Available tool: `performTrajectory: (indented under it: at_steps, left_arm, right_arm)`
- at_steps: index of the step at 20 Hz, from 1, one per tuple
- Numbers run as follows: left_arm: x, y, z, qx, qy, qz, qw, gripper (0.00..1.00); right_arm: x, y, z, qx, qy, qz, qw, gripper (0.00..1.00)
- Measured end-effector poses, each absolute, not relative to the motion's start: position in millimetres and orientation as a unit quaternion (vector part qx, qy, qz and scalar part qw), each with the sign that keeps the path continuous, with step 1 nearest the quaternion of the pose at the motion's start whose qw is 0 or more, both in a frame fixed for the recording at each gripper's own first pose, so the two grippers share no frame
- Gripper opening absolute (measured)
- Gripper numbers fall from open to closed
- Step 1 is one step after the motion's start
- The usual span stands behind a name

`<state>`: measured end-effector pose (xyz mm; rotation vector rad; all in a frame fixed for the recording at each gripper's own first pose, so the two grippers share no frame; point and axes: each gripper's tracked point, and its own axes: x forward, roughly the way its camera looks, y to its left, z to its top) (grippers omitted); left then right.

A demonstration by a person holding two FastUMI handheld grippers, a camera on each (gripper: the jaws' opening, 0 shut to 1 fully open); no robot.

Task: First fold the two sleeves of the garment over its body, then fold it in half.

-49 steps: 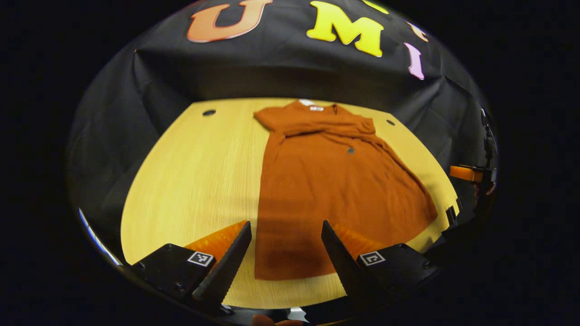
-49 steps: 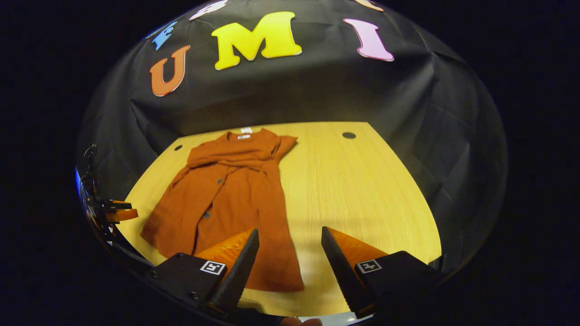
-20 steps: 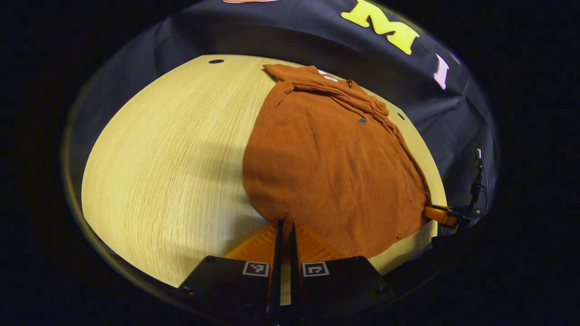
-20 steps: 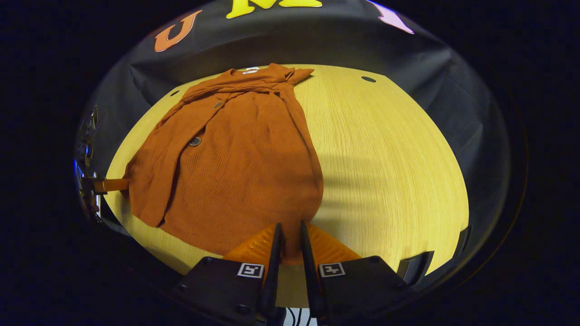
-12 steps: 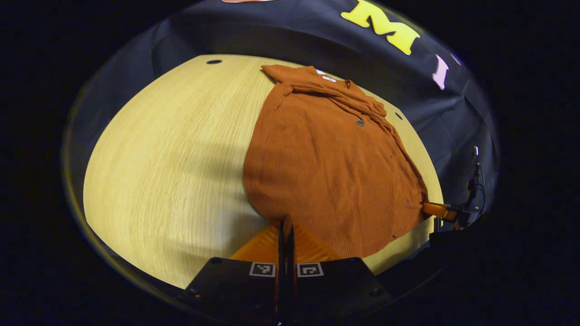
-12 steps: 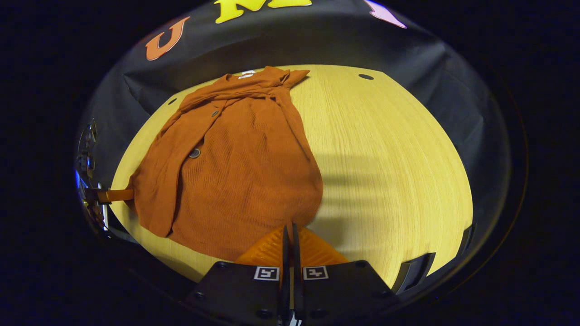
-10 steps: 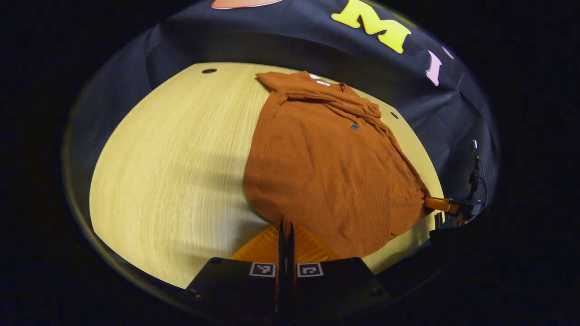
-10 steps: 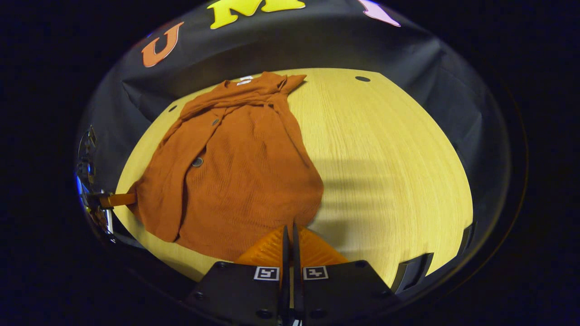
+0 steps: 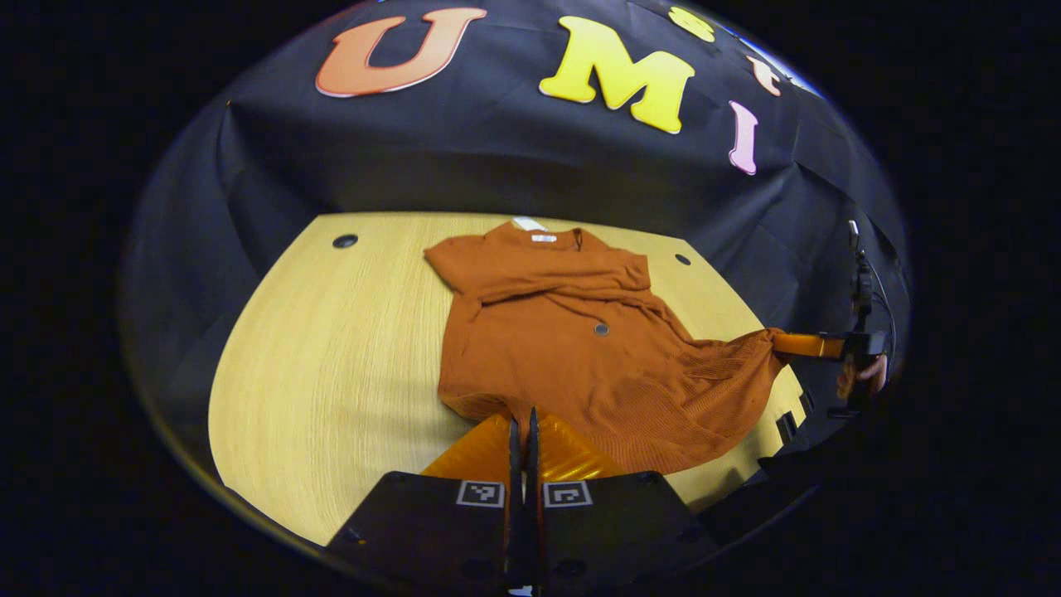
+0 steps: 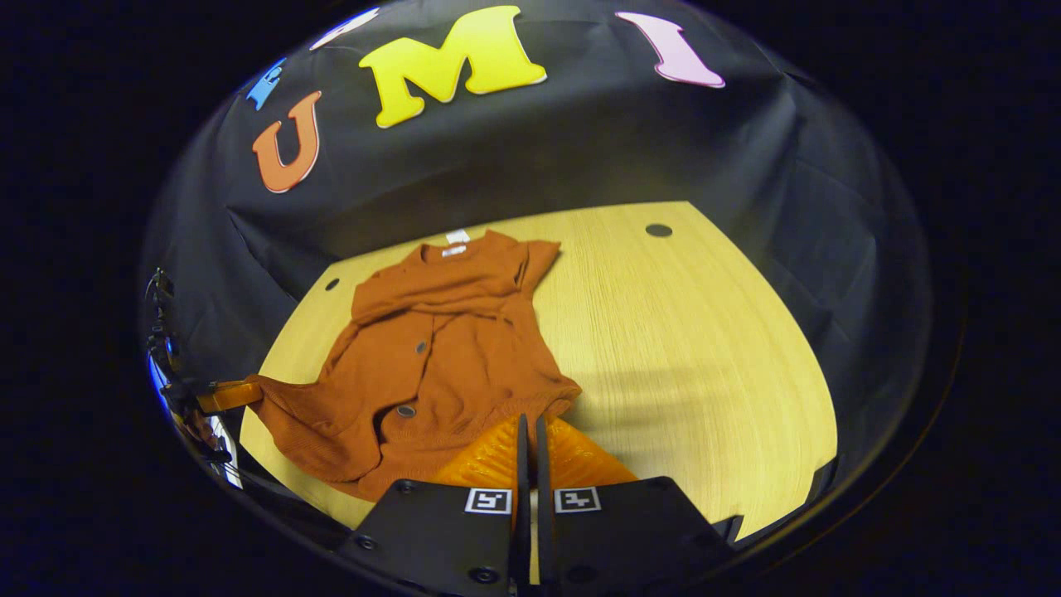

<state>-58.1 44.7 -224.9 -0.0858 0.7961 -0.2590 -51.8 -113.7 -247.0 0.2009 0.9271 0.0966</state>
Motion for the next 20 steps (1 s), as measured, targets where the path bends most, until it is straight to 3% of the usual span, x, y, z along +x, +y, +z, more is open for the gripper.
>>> performTrajectory:
  at_steps: [8,15,20]
  left_arm:
    - [40.0,44.2,-150.6,-0.03,0.304,-0.133,0.943,0.03]
    - [176.5,49.5,-95.2,-0.06,0.249,-0.127,0.958,0.03]
    - [262.8,50.4,-122.9,-0.061,0.236,-0.11,0.964,0.03]
  right_arm:
    - [58.9,-99.7,-181.4,0.085,0.374,0.085,0.92,0.04]
    - [188.3,-74.2,-155.4,0.068,0.32,0.101,0.94,0.04]
    - [265.5,-72.0,-180.0,0.062,0.292,0.094,0.95,0.04]
